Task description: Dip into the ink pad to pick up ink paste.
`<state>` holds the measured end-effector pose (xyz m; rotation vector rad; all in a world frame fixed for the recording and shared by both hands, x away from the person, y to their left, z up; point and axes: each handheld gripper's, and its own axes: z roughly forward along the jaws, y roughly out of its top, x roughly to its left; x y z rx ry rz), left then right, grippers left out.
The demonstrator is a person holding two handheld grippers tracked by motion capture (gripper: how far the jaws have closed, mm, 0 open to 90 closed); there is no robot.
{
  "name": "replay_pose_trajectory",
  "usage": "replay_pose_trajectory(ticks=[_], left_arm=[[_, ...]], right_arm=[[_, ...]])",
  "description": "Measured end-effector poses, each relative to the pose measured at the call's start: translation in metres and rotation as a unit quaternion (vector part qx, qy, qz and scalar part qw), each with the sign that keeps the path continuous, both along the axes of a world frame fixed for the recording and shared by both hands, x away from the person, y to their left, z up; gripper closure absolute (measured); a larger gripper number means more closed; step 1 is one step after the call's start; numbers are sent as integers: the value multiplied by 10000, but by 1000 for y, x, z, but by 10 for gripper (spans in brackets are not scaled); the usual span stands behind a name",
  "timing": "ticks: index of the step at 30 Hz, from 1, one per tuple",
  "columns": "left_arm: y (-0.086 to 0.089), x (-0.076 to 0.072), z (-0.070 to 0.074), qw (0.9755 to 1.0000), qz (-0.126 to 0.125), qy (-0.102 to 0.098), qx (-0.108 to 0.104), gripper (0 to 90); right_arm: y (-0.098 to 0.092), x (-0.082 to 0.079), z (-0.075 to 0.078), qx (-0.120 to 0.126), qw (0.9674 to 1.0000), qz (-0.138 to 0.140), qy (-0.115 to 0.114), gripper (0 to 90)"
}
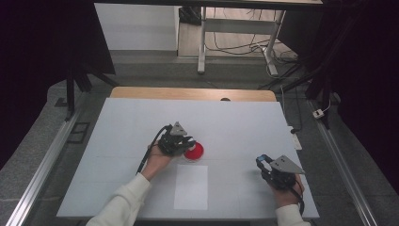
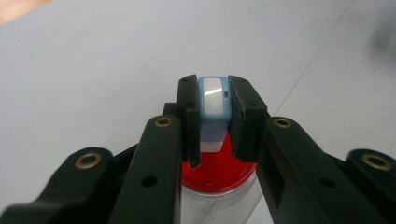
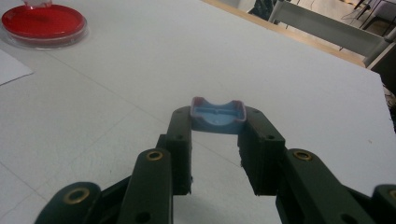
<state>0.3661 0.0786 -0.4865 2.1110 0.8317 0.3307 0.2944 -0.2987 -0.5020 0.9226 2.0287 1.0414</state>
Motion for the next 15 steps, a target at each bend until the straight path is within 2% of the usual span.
replay_pose_trajectory(ticks=[6, 15], left_arm=[[3, -1, 8, 9999, 3, -27, -143, 757], [-2, 1, 2, 10000, -50, 60, -44, 757]], right_arm=[[0, 0, 0, -13, 10000, 1, 7, 657], [0, 0, 0, -18, 10000, 1, 10, 657]])
